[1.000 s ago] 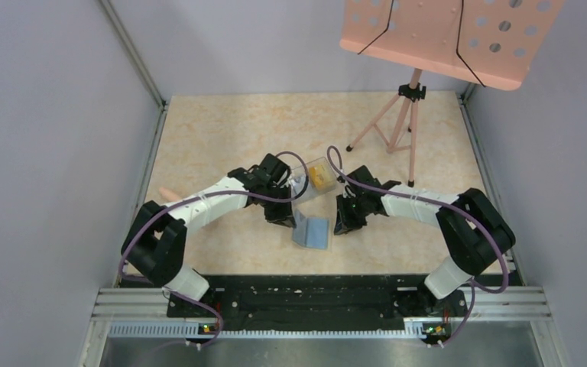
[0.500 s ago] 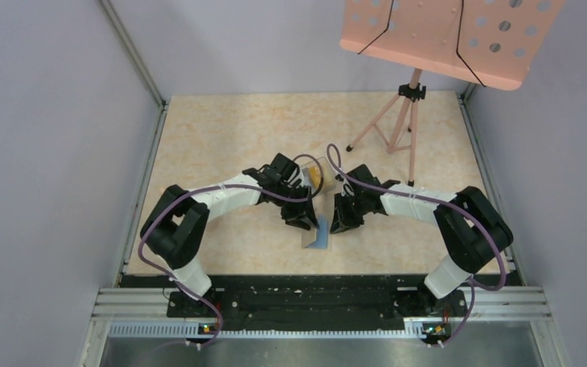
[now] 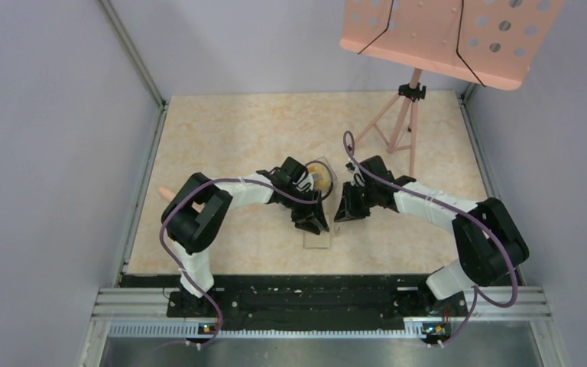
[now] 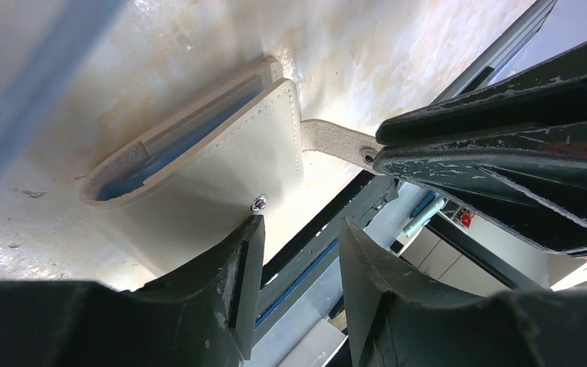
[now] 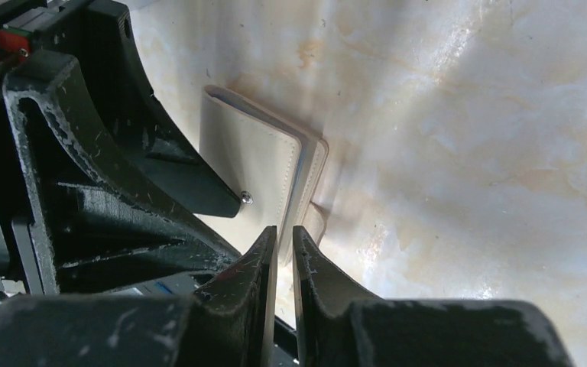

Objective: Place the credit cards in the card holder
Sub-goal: Close the card holder at the center of the board.

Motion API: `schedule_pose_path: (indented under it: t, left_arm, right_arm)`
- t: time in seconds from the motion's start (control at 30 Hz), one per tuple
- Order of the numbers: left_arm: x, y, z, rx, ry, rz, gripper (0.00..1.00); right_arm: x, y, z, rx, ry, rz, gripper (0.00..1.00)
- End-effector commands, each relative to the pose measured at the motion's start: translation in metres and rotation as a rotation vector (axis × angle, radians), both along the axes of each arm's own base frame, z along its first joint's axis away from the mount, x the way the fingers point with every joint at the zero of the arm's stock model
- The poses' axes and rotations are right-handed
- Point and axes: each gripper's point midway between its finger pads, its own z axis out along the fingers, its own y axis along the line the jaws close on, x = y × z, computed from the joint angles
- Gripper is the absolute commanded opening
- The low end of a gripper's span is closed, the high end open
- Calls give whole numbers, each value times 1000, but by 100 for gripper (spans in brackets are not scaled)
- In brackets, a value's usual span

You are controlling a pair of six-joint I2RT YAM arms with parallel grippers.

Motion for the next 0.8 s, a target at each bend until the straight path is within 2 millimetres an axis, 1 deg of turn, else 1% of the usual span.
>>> schedule_pose_path:
  t: [0.0,0.07,0.13,0.2,0.23,0.3,0.37,0.4,0.47,0.57,0.63,0.77]
  left_arm:
    - [10,-10,17,-50,-58,-15,46]
    - [11,-6,19,-27,-78,-15,44]
    - [13,-3,22,5,-108,-26,38]
    - [14,3,21,61,-120,-31,32]
    - [15,6,20,90,-124,-32,27]
    - [16,12,15,147,-132,-35,21]
    - [16,18,9,196,-132,-36,14]
    - [14,20,6,213,-126,-39,9]
    - [12,22,-1,233,-112,-44,1]
    - [8,21,-13,263,-82,-46,0]
    - [5,18,-19,271,-70,-55,0]
    - [4,12,-22,271,-68,-55,0]
  right_arm:
    - [11,1,26,28,-55,-5,13]
    - [13,2,30,38,-66,-2,13]
    - [16,6,33,48,-77,16,12]
    - [17,7,29,33,-58,40,11]
    - [17,8,28,36,-51,53,8]
    - [17,13,27,55,-48,73,0]
    - [17,18,28,90,-49,92,0]
    - [16,22,29,111,-42,106,0]
    - [16,27,24,122,-18,129,0]
    - [16,31,17,113,-6,147,0]
    - [15,32,8,106,3,148,0]
    - [12,30,-12,91,38,154,0]
